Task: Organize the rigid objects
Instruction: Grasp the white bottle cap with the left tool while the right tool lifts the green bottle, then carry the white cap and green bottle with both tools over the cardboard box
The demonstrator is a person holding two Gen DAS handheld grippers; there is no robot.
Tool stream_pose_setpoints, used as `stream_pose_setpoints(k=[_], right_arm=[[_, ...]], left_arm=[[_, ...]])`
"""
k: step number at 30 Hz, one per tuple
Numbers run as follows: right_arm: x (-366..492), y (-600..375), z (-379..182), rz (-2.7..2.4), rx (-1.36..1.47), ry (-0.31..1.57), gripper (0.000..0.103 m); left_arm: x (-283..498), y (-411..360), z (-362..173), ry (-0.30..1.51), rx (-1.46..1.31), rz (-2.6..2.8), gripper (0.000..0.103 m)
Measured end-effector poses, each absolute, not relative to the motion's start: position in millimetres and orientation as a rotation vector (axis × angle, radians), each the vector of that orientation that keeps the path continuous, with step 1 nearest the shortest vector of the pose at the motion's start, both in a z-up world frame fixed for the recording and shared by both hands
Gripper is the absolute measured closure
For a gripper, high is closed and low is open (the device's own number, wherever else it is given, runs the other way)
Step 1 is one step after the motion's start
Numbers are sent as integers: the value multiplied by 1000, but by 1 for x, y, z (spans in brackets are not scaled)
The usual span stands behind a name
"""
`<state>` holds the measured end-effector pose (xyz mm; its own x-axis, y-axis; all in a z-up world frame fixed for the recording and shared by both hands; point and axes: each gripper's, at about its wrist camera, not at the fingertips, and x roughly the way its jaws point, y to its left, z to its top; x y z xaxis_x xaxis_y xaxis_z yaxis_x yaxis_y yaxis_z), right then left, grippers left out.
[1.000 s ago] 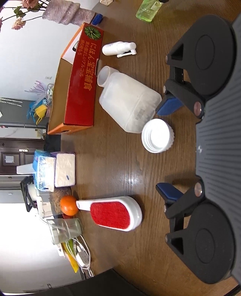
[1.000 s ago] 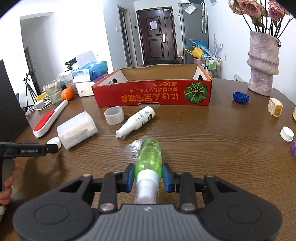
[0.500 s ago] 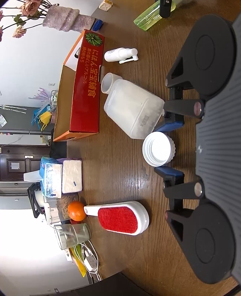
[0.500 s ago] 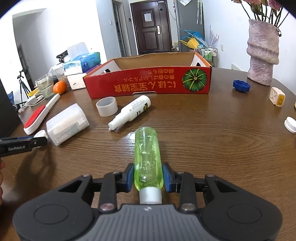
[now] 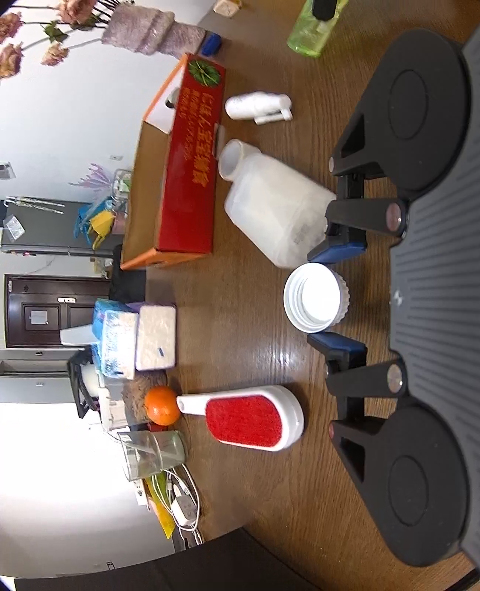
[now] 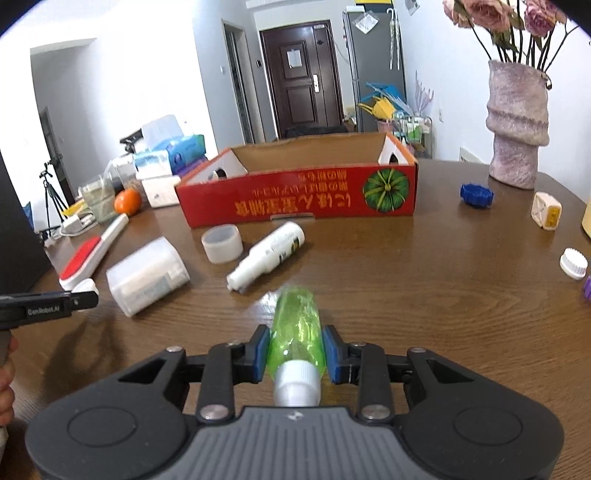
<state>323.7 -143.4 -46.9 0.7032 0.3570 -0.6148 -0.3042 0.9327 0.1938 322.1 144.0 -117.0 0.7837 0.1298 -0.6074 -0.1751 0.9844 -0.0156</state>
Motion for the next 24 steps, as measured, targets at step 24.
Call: stream_pose_setpoints(k=[24], right_arm=[[328,-135,-61,387,26,757,73]], left_arm=[[313,122,-102,631,-71,127,62]])
